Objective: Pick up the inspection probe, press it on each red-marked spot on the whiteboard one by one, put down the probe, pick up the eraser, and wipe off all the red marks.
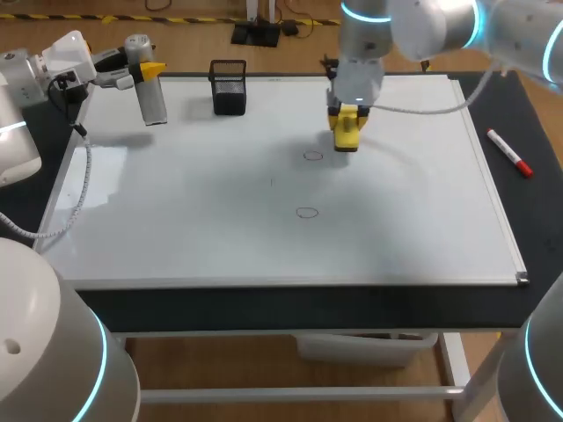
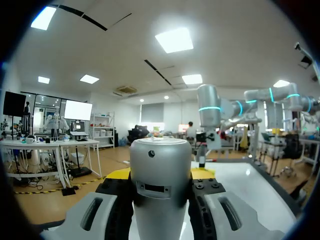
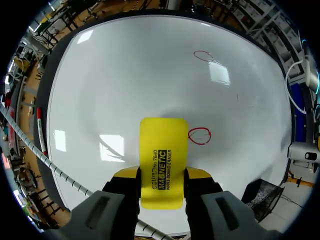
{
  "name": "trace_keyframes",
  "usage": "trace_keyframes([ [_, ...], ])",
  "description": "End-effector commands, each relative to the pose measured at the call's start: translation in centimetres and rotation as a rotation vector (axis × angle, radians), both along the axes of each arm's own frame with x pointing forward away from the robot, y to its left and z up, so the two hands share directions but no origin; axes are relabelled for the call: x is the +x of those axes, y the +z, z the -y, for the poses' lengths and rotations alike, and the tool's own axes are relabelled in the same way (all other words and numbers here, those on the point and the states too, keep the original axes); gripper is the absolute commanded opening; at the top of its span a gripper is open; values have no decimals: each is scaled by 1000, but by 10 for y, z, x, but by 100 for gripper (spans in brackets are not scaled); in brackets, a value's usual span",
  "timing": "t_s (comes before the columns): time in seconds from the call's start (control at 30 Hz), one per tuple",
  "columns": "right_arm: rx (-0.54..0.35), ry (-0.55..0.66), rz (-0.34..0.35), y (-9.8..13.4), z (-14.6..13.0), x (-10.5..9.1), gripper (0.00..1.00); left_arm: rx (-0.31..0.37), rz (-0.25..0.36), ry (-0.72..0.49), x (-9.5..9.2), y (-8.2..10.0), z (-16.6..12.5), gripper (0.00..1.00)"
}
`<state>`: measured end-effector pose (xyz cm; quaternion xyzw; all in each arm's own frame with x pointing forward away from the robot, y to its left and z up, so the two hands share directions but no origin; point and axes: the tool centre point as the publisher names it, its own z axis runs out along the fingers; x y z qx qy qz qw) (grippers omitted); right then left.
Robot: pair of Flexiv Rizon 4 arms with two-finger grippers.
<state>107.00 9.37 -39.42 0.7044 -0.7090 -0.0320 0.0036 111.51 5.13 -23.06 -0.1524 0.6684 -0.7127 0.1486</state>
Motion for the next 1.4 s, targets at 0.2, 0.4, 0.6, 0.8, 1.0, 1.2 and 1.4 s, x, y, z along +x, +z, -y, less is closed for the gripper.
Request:
trace_keyframes([
  [0.2, -27, 44, -19, -6, -51, 3, 0, 0, 3, 4, -1, 1, 1, 0],
  [0.4, -27, 66, -24, -9, -72, -4, 0, 0, 3, 4, -1, 1, 1, 0],
  [0.6, -23, 75, -29, -12, -80, -12, 0, 0, 3, 4, -1, 1, 1, 0],
  [0.8, -17, 84, -24, -17, -82, -16, 0, 0, 3, 4, -1, 1, 1, 0],
  [1.0, -9, 95, -27, -19, -85, -19, 0, 0, 3, 4, -1, 1, 1, 0],
  [1.2, -3, 96, -24, -21, -84, -20, 0, 0, 3, 4, -1, 1, 1, 0],
  [1.4, -9, 92, -25, -26, -80, -22, 0, 0, 3, 4, -1, 1, 1, 0],
])
